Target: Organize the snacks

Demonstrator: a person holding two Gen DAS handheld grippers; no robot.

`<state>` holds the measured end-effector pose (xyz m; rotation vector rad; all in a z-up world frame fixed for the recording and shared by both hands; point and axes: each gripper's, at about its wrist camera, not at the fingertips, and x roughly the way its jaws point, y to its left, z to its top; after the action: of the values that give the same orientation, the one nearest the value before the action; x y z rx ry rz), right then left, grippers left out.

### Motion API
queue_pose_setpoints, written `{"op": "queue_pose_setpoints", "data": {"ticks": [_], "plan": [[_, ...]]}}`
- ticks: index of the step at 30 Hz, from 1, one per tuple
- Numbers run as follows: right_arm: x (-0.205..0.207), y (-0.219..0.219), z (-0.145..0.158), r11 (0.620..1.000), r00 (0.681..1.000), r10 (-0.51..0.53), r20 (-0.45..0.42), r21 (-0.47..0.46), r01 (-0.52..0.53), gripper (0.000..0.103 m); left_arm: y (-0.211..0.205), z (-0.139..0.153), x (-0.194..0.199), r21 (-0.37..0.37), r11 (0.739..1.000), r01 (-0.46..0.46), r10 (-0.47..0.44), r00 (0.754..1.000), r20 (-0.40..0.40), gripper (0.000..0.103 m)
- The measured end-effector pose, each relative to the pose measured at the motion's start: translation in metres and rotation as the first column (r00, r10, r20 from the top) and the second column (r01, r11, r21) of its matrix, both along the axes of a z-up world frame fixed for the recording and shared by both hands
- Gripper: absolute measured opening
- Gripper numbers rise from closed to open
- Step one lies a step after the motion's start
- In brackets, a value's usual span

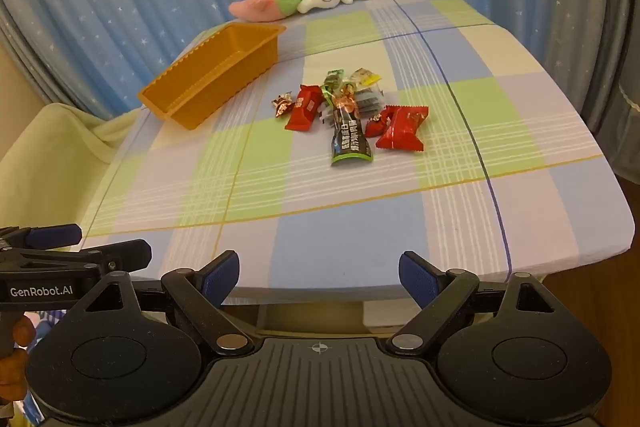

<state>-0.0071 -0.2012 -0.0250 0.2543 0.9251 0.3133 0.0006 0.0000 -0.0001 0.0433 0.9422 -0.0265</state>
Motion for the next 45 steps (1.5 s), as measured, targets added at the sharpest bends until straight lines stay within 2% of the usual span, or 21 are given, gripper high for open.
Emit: {"op": "queue_pose_setpoints", "data": {"ticks": [45], "plan": [[0.0051,-0.0022,0.0014,1.000,1.000,0.001,0.004,0.003,-0.001,0.087,-0.0007,0.0021,0.0029,0.009,1.000,-0.006,0.006,1.000,0.009,0.103]]}}
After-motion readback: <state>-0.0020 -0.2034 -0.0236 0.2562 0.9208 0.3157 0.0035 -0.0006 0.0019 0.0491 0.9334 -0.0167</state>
